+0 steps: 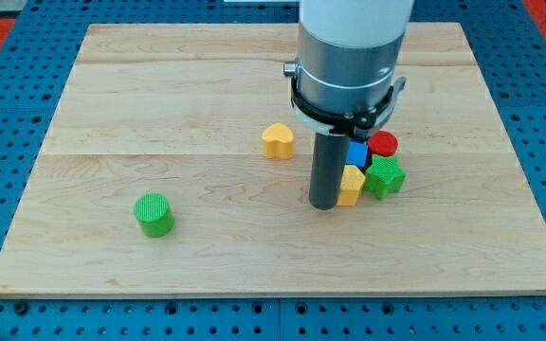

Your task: Adjust the group of blocks to form a circle

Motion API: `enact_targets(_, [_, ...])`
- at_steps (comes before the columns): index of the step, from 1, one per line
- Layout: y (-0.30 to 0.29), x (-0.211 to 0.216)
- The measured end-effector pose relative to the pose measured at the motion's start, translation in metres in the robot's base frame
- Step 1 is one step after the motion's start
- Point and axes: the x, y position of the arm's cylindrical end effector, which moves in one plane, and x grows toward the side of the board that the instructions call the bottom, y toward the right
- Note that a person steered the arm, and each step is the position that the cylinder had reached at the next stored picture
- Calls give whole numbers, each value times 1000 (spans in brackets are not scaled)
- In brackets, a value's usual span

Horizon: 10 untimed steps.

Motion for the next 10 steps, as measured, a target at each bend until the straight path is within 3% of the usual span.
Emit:
enact_targets(1, [-39, 16])
enact_targets(2, [-120, 8])
enact_targets(3, [-150, -38])
enact_targets(5, [-250, -60])
enact_targets(6, [-205, -92])
enact_targets(7, [-113, -97])
enact_targets(9, [-2, -74])
enact_targets(10, [-73, -72])
